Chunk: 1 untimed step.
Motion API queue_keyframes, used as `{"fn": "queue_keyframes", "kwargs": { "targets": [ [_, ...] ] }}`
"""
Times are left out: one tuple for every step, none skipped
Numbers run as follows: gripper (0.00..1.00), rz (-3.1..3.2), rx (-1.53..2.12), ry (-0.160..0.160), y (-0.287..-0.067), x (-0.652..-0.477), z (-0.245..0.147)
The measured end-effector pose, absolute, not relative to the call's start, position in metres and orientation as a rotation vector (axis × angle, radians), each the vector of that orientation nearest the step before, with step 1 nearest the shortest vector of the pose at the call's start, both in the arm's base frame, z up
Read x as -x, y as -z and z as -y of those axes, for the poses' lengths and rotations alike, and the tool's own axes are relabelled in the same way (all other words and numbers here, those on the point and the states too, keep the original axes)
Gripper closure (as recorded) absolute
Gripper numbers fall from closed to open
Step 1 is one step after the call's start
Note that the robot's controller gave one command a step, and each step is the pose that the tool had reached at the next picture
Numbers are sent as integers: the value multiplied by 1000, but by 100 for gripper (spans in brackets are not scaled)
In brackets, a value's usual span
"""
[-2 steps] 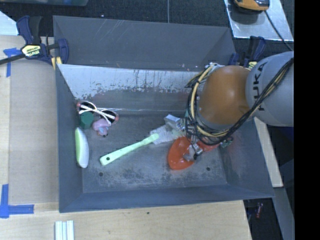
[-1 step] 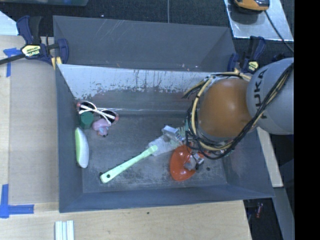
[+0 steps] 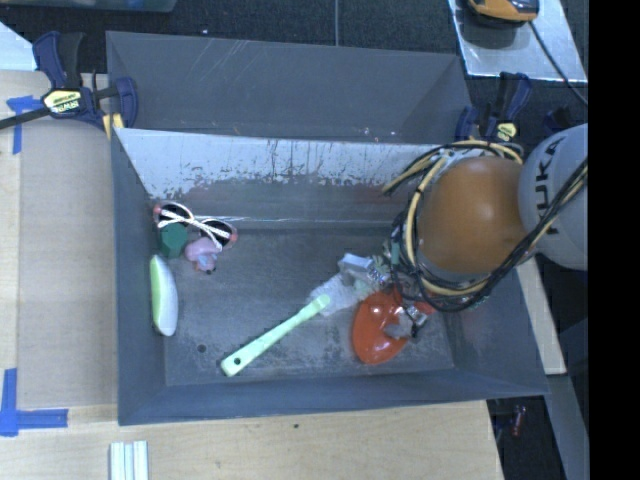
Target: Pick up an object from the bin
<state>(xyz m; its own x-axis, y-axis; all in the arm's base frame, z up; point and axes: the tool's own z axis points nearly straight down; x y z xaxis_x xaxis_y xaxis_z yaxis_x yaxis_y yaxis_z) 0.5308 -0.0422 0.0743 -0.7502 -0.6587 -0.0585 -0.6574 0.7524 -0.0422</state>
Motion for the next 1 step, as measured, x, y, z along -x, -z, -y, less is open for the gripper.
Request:
{"fn": "queue_keyframes", "kwargs": {
  "targets": [
    [0, -2876, 1070, 39, -73, -507, 27]
  ]
}}
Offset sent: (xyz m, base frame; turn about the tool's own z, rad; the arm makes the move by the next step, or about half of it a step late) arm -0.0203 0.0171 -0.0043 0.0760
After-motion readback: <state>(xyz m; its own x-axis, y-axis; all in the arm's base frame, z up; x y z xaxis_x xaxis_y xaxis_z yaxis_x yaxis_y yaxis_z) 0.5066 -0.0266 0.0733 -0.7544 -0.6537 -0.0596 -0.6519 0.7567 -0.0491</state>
